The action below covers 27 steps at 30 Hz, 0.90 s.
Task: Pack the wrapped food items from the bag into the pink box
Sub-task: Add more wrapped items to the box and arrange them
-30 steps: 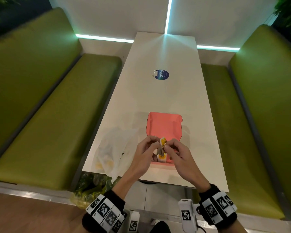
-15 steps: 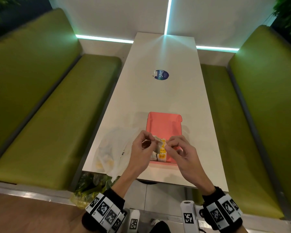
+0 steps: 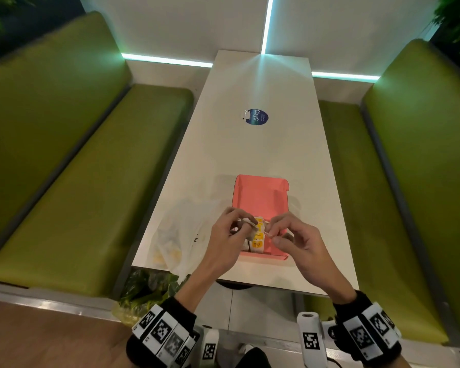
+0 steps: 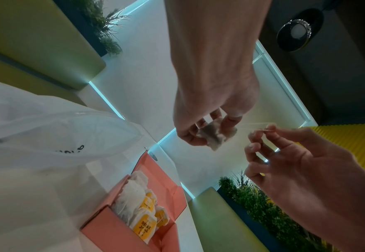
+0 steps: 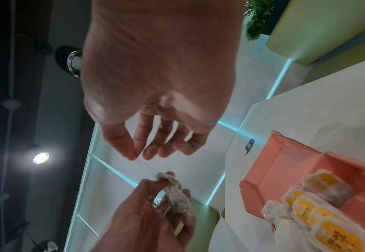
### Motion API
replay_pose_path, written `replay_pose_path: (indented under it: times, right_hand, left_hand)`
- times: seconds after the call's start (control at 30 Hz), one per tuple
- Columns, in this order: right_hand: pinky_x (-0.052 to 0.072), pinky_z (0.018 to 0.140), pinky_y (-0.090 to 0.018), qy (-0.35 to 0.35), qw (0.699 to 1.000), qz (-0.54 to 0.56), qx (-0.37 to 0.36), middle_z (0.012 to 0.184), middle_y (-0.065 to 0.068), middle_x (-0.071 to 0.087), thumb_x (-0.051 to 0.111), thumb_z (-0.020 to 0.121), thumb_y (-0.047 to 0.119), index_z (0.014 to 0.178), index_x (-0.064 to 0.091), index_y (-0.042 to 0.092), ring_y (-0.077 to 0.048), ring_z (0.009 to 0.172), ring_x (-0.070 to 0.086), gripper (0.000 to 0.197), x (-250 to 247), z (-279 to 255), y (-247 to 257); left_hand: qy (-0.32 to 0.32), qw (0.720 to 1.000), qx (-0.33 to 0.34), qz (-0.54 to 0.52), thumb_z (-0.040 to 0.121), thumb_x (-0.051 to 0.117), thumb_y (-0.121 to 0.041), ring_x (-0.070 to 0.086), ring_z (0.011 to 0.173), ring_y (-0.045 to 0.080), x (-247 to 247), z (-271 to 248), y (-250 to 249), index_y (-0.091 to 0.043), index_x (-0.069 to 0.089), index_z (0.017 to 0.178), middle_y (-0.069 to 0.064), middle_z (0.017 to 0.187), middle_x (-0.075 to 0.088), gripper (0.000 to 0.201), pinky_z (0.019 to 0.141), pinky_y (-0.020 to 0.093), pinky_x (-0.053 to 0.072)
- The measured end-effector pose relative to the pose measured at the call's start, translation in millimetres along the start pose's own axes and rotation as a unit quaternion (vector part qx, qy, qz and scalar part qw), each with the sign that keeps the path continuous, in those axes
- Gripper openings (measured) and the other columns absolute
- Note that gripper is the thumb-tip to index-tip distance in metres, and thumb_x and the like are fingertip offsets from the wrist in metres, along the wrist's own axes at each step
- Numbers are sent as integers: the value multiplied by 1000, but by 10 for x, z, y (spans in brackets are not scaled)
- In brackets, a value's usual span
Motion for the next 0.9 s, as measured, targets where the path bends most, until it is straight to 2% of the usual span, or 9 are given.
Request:
replay_pose_path:
  times: [0.07,0.17,0.27,0.37,0.47,0.53,0.7,0.8,0.9]
  right_hand:
    - [42,69,-42,21,999,-37,-13,97,-1,61,66,79,21,82,68,18,-29,87,56,5,1,-20,41]
    - [42,67,-30,54,991,-111,-43,97,4,61,66,79,18,81,67,19,-20,81,55,2,-8,-30,121]
    - [43,66,-32,75,983,-158,-57,94,9,64,64,78,15,79,66,13,-20,85,56,3,-26,-23,170]
    - [42,64,-29,91,976,-189,-57,89,10,66,63,79,15,80,66,15,-19,80,56,3,-44,-4,184]
    - [37,67,-15,109,956,-268,-55,87,13,63,60,83,23,84,65,19,-15,78,54,6,-75,25,147]
    - [35,71,-11,111,939,-323,-46,89,14,61,60,86,23,86,63,24,-12,83,53,3,-103,39,97]
    - [40,68,-19,79,960,-269,-5,88,11,63,65,89,10,88,62,27,-16,81,53,18,-63,7,40]
    - [45,68,-31,66,973,-222,8,88,9,63,65,90,6,88,63,22,-20,79,54,16,3,-35,35]
    - [47,69,-34,47,977,-206,13,91,10,65,68,89,6,89,66,21,-22,81,56,15,19,-59,17]
  left_hand:
    - [-6,1000,7,-8,77,59,-23,60,74,14,4,-17,-34,-20,67,77,-9,94,56,9,69,35,52]
    - [-4,1000,6,-8,82,58,-18,61,73,12,-1,-35,-35,-13,68,83,-4,93,63,11,67,32,52]
    - [15,1000,8,8,95,59,-11,60,70,11,-12,-54,-16,-11,69,90,2,83,68,11,66,23,48]
    - [15,1000,17,18,96,57,-10,57,69,11,-15,-76,-28,-14,68,90,6,79,65,13,66,22,46]
    - [22,1000,7,-3,100,56,-12,55,64,17,-29,-93,-79,-12,59,98,4,73,60,3,60,25,48]
    - [41,998,-9,-45,101,53,-5,50,58,21,-44,-111,-121,-10,50,98,3,70,55,6,52,28,47]
    - [47,994,-30,-93,101,49,-1,50,67,31,-38,-123,-145,-6,49,91,4,79,54,11,52,27,46]
    - [19,995,-22,-94,99,52,1,52,67,22,-22,-117,-142,0,54,87,3,77,57,12,55,23,47]
    - [5,995,-32,-91,94,58,5,59,71,15,-26,-106,-121,3,64,89,4,78,63,8,64,24,51]
Point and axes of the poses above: each hand's wrist, its own z-axis towards the middle knuckle, its own x-axis out of the palm, y = z × x, the point moved 1 cm from there along z, towards the middle knuckle
